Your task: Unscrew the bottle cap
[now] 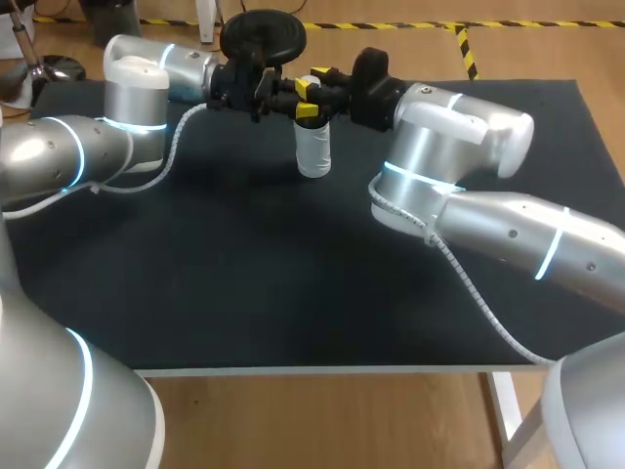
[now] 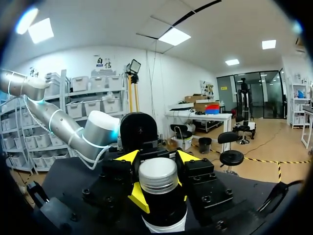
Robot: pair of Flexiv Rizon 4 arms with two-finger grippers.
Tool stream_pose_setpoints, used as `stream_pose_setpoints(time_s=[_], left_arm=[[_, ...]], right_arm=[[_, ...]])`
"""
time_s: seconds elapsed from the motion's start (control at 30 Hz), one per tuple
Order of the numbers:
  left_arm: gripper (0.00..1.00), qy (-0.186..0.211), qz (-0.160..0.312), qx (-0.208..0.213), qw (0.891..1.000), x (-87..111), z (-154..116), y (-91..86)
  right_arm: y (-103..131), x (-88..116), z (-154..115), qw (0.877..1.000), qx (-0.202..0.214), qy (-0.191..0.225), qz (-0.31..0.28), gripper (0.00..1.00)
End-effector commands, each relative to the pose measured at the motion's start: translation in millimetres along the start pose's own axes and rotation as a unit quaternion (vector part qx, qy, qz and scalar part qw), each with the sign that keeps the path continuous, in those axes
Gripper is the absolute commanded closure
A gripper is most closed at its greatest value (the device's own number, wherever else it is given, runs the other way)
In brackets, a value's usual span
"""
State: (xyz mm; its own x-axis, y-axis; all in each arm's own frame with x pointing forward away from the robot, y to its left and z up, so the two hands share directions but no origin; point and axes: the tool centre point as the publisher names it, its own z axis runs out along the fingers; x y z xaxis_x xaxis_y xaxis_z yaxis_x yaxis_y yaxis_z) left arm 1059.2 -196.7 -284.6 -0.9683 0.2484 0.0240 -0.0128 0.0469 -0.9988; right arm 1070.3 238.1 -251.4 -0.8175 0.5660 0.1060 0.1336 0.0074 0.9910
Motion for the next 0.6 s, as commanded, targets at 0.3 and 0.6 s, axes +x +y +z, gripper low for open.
stream_pose_setpoints(time_s=[0.3,0.6], left_arm=[[1.00,0.004,0.000,0.000,1.000,-4.2,1,-0.5],[1.00,0.004,0.000,0.000,1.000,-4.2,1,-0.5]], right_arm=[[-6,-18,0,0.989,-0.005,0.150,-0.002,1.00],[-3,-25,0,0.956,0.002,0.293,-0.021,1.00]])
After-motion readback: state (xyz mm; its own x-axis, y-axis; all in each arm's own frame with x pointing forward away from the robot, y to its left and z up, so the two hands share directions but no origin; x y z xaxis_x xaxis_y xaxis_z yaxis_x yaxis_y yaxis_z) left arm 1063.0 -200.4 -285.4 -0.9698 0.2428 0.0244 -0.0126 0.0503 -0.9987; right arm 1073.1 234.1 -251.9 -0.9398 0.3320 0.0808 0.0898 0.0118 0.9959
